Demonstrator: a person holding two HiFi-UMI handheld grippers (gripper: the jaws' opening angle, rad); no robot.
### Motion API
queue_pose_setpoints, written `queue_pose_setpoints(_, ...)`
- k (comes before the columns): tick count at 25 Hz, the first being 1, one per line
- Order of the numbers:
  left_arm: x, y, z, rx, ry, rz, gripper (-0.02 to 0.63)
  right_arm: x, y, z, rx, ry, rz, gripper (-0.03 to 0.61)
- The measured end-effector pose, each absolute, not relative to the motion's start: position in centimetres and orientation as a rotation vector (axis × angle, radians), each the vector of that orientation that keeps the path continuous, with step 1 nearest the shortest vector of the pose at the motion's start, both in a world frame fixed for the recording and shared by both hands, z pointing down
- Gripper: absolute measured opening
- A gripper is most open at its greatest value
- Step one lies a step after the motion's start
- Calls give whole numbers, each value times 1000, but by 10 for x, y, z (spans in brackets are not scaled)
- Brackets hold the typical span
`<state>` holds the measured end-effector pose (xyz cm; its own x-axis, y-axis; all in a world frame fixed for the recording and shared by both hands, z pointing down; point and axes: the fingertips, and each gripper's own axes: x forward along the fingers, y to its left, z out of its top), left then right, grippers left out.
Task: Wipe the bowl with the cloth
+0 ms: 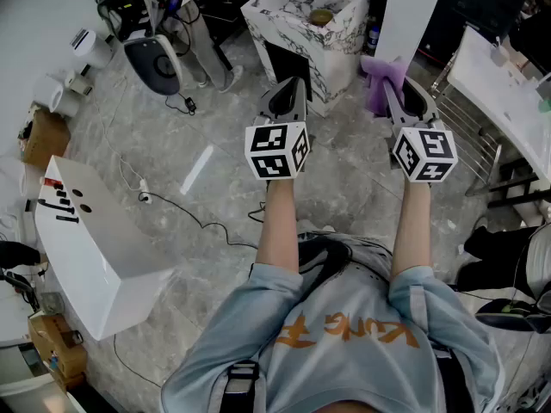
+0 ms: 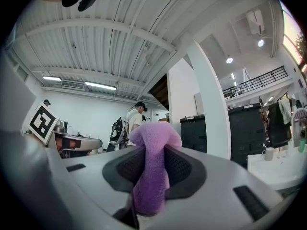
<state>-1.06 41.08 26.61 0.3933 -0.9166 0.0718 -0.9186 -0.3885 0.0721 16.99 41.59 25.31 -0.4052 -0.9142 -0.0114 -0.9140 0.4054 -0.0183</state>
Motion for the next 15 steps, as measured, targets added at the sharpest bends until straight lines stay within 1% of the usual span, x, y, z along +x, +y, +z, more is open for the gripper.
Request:
queue_pose_setpoints(7,-3,405,263,2557,-1676,72,21,178,407,250,-1669,2607,-14,121)
queue_pose_setpoints(15,-15,397,261,2548,-1716,91,21,185,385,248,-1688,2529,-73,120)
